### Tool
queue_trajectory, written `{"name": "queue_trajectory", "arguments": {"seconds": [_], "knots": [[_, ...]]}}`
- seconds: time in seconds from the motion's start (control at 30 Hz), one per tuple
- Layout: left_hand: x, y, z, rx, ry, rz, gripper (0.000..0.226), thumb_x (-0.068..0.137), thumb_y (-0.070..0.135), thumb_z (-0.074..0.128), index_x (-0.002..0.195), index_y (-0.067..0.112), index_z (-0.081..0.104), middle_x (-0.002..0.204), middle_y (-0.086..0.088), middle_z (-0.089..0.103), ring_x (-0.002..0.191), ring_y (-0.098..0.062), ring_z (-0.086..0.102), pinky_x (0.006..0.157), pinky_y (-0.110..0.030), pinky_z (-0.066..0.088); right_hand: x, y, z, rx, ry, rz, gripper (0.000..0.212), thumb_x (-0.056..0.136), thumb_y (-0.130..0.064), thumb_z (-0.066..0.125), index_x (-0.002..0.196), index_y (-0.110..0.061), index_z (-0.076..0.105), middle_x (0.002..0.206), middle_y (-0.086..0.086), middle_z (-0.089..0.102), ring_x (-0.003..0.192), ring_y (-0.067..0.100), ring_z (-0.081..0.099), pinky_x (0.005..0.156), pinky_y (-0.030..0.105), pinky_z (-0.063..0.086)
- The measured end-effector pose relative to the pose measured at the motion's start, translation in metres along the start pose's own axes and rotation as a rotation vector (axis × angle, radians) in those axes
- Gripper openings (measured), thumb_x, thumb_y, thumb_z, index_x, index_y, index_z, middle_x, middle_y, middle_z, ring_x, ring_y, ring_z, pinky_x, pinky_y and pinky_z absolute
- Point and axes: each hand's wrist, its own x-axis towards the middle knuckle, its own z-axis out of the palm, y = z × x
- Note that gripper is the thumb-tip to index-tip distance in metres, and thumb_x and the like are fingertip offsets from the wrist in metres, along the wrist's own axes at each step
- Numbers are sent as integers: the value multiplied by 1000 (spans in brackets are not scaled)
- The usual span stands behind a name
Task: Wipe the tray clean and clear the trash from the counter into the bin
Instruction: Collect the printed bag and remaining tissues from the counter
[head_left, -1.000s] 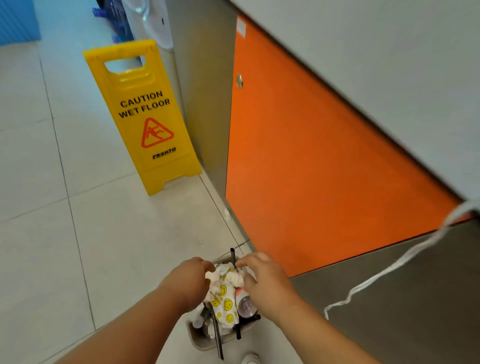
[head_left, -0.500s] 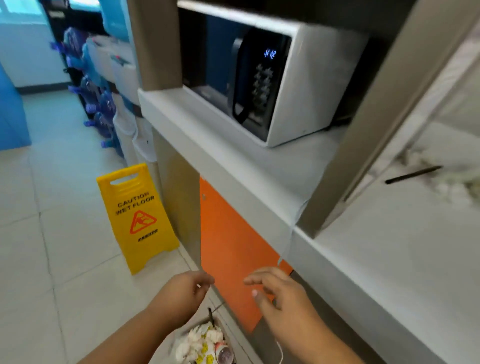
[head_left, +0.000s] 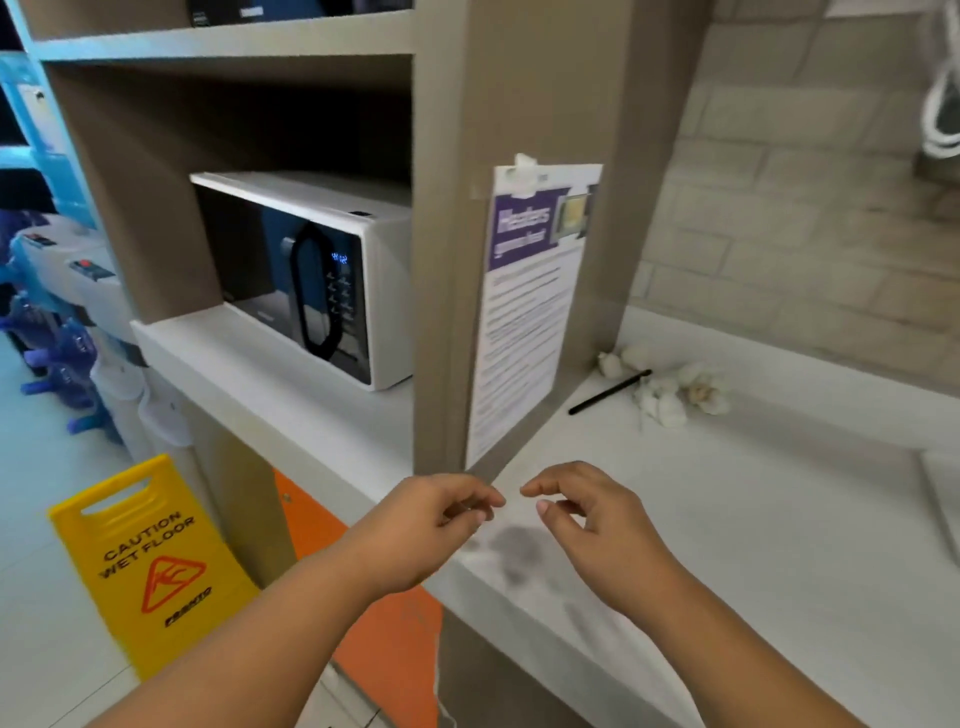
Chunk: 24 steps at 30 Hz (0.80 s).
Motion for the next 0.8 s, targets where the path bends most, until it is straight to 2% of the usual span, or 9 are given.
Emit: {"name": "queue_trajectory", "arguments": {"seconds": [0.13,0.2,0.27,0.47,0.6,0.8], "knots": [[40,23,32,-23,25,-10,25,94,21,52,110,37,63,99,19,67,93,7,59,81,-8,47,11,37,-52,-71,-32,32,23,92,-20,56,92,-41,64,104,-24,57,101,-9,52,85,6,40],[59,28,47,-23,60,-22,25,94,22,52,108,39,63,99,20,66,92,9,57,76,-4,44,18,57,-75,-122,-51,43,21,93,-21,55,93,-40,64,105,-23,58,102,-9,52,87,8,41],[77,30,62,-49,101,-70,24,94,23,52,105,41,62,100,20,65,92,10,57,73,-5,44,25,79,-96,-165,-69,60,19,94,-23,54,96,-38,65,107,-22,58,103,-7,53,90,12,42],[126,38,104,9,133,-151,25,93,19,53,106,39,60,109,17,62,101,3,56,83,-3,37,52,140,-135,-267,-125,150,19,94,-24,55,108,-32,64,114,-16,55,105,3,54,98,22,43],[157,40,125,149,113,-137,29,93,21,52,119,34,58,122,17,55,113,1,50,97,-10,33,75,170,-146,-368,-194,195,26,95,-24,51,120,-28,58,122,-11,48,111,9,51,93,18,39],[208,36,137,193,123,-147,32,94,23,50,124,34,54,132,16,47,121,-3,45,97,-10,28,113,202,-152,-488,-253,216,35,96,-24,48,131,-25,49,135,-6,39,119,14,48,97,24,41]]}}
